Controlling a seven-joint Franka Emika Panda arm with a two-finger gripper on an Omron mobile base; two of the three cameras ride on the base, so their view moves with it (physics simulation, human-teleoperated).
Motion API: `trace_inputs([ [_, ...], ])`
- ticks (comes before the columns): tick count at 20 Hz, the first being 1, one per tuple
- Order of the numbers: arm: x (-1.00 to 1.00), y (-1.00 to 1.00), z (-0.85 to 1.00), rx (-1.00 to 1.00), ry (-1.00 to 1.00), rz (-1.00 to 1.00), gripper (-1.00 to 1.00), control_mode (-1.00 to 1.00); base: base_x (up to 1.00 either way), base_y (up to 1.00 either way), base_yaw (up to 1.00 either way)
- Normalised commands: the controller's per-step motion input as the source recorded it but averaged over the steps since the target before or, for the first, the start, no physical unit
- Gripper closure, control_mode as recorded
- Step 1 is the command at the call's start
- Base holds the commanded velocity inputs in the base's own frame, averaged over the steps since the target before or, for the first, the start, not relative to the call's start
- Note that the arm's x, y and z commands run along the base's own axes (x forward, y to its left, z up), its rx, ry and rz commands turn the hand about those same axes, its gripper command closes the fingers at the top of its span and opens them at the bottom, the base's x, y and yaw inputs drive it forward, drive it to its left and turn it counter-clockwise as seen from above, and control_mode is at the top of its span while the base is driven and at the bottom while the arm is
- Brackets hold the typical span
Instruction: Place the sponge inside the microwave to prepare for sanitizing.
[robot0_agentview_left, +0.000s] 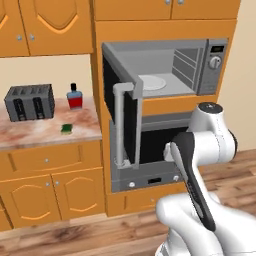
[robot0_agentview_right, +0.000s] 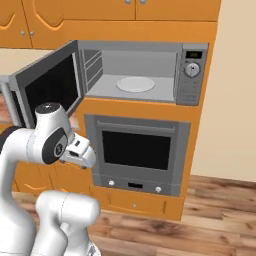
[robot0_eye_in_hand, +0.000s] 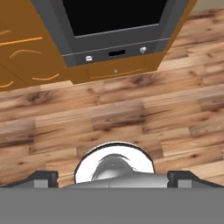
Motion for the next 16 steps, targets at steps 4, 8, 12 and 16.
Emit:
trace_inputs([
  [4,0.00,0.00,0.00,0.00,0.00,0.00,-1.00,1.00,-0.54,0.25,0.01],
  [8,0.00,0.00,0.00,0.00,0.00,0.00,-1.00,1.00,-0.65,0.00,0.00],
  [12,0.00,0.00,0.00,0.00,0.00,0.00,-1.00,1.00,-0.69,0.37,0.00],
  [16,0.00,0.00,0.00,0.00,0.00,0.00,-1.00,1.00,-0.99,0.70,0.05],
])
